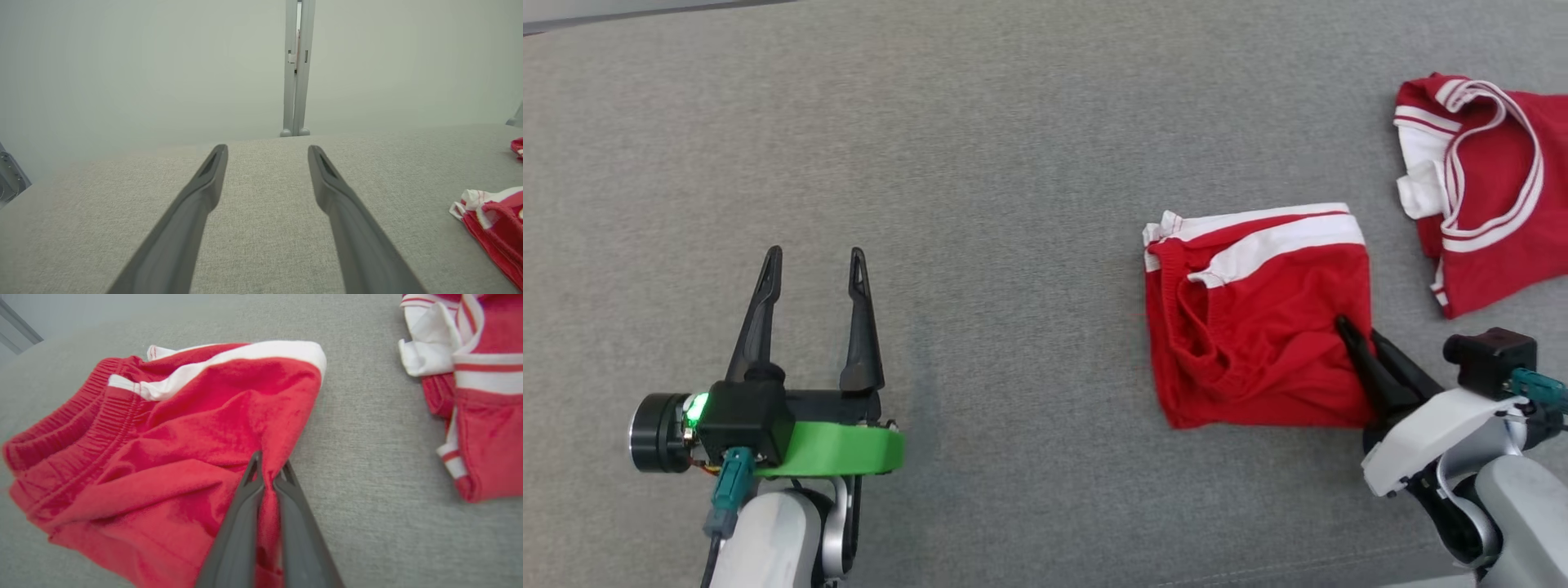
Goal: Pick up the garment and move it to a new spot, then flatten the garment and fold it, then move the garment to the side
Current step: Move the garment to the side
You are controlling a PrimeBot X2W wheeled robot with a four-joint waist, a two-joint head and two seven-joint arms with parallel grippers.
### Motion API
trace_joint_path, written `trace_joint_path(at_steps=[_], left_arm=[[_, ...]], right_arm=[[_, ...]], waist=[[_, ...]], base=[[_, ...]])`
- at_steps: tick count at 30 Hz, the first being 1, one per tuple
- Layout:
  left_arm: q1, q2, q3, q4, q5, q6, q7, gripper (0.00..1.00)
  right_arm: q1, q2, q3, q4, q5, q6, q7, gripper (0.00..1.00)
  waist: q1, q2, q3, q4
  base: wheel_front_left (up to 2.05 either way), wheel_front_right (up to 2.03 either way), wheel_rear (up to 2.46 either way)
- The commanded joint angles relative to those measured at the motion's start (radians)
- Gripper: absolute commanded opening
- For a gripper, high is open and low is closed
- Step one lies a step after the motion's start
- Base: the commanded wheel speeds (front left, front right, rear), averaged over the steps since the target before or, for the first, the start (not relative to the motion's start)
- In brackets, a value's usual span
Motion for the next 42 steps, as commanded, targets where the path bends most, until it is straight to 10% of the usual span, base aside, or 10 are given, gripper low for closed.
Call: trace_joint_path(at_steps=[1,21,30,31,32,33,42], left_arm=[[-0.028,0.009,-0.001,-0.001,0.009,-0.008,-0.002,1.00],[-0.198,-0.004,-0.072,0.023,0.050,-0.057,-0.002,1.00],[-0.243,0.006,-0.090,0.031,0.066,-0.064,0.001,1.00],[-0.245,0.007,-0.091,0.033,0.065,-0.065,0.000,1.00],[-0.246,0.008,-0.091,0.035,0.064,-0.066,0.000,1.00],[-0.244,0.010,-0.091,0.037,0.062,-0.065,0.001,1.00],[-0.170,0.018,-0.078,0.061,0.030,-0.045,0.003,1.00]], right_arm=[[0.004,-0.012,-0.015,-0.006,0.004,-0.002,-0.006,0.00],[-0.359,-0.325,-0.073,0.120,0.042,-0.002,-0.022,0.00],[-0.408,-0.336,-0.130,0.318,0.105,-0.002,-0.074,0.00],[-0.416,-0.324,-0.143,0.343,0.116,-0.002,-0.080,0.28],[-0.417,-0.319,-0.148,0.359,0.113,-0.002,-0.084,0.90],[-0.420,-0.309,-0.156,0.374,0.106,-0.002,-0.091,1.00],[-0.224,-0.148,-0.410,0.168,-0.056,-0.002,-0.105,1.00]], waist=[[0.0000,0.0000,0.042,-0.088],[0.0000,0.0000,0.209,-0.074],[0.0000,0.0000,0.253,-0.079],[0.0000,0.0000,0.252,-0.079],[0.0000,0.0000,0.249,-0.079],[0.0000,0.0000,0.243,-0.081],[0.0000,0.0000,0.124,-0.112]], base=[[0.00,0.00,0.00],[0.00,0.00,0.00],[0.00,0.00,0.00],[0.00,0.00,0.00],[0.00,0.00,0.00],[0.00,0.00,0.00],[0.00,0.00,0.00]])
